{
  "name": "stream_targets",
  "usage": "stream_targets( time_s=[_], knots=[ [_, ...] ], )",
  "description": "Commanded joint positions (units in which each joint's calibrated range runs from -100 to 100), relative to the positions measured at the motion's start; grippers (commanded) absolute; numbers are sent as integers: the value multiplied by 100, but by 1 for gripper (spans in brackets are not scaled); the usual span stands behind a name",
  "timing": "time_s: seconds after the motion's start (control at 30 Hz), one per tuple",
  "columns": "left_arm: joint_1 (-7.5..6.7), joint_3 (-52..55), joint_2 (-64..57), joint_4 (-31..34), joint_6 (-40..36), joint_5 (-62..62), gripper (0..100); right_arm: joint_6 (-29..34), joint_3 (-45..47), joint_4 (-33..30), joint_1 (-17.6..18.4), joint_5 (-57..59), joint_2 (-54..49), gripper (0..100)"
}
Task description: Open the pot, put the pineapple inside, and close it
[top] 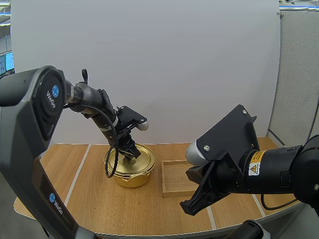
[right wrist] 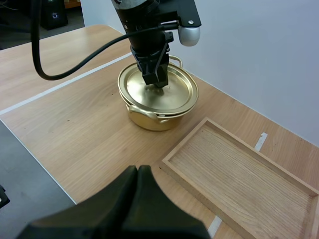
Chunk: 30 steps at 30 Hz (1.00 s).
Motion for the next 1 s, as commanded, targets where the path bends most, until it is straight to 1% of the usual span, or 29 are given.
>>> stream_targets(
  time_s=[0.0, 0.27, 0.3, 0.37, 0.4, 0.43, 0.5, 0.57, 0.6, 0.97],
  knots=[
    [-24, -22, 63, -78, 28, -105, 0, -3, 2, -34, -12, 28, -48, 0],
    [-24, -22, 61, -78, 39, -58, 0, -3, 2, -34, -12, 28, -48, 0],
    [-24, -22, 61, -78, 39, -37, 2, -3, 2, -34, -12, 28, -48, 0],
    [-24, -22, 61, -78, 46, 2, 10, -3, 2, -34, -12, 28, -48, 0],
    [-24, -22, 61, -78, 49, 17, 19, -3, 2, -34, -12, 28, -48, 0],
    [-24, -22, 61, -78, 49, 17, 30, -3, 2, -34, -12, 28, -48, 0],
    [-24, -22, 61, -78, 49, 56, 58, -3, 2, -34, -12, 28, -48, 0],
    [-24, -22, 61, -92, 49, 101, 98, -3, 2, -34, -12, 28, -48, 0],
    [-24, -22, 61, -92, 37, 127, 100, -3, 2, -34, -12, 28, -48, 0],
    [-24, -22, 22, -27, 26, 382, 100, -3, 2, -34, -12, 28, -48, 0]
  ],
)
